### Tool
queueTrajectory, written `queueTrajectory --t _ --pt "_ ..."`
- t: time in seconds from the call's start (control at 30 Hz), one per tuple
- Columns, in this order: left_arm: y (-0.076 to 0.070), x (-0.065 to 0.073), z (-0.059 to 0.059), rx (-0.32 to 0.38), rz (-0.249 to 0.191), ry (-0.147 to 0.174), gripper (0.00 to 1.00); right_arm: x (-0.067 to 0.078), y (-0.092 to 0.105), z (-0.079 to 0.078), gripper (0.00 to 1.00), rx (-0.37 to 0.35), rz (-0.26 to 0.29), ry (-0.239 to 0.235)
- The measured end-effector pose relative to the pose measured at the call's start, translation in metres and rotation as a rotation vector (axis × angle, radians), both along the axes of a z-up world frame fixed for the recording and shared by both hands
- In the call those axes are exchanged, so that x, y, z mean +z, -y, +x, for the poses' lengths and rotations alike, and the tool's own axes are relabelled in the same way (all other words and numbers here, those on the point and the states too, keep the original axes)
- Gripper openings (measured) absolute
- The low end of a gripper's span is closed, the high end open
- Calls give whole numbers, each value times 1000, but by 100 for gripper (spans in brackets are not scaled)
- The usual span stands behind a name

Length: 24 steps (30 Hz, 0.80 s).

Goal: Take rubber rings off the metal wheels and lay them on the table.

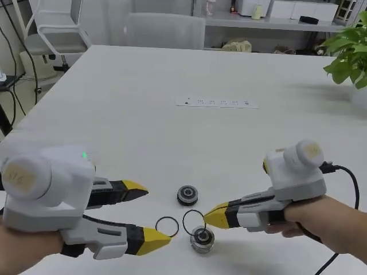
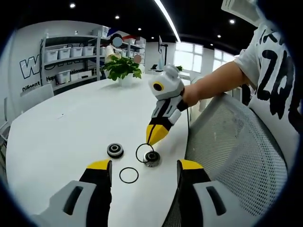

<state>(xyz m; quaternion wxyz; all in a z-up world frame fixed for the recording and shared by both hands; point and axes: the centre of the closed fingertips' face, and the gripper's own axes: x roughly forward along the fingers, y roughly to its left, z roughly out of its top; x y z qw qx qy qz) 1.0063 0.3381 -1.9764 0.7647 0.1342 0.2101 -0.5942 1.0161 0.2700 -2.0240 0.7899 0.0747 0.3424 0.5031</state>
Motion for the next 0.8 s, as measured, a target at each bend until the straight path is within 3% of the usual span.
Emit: queueTrajectory --t 0.37,0.8 --pt "-9 5 3 28 -20 13 59 6 -15 8 0 19 7 13" --pt "-20 8 7 63 -24 23 63 0 -28 13 0 35 1 5"
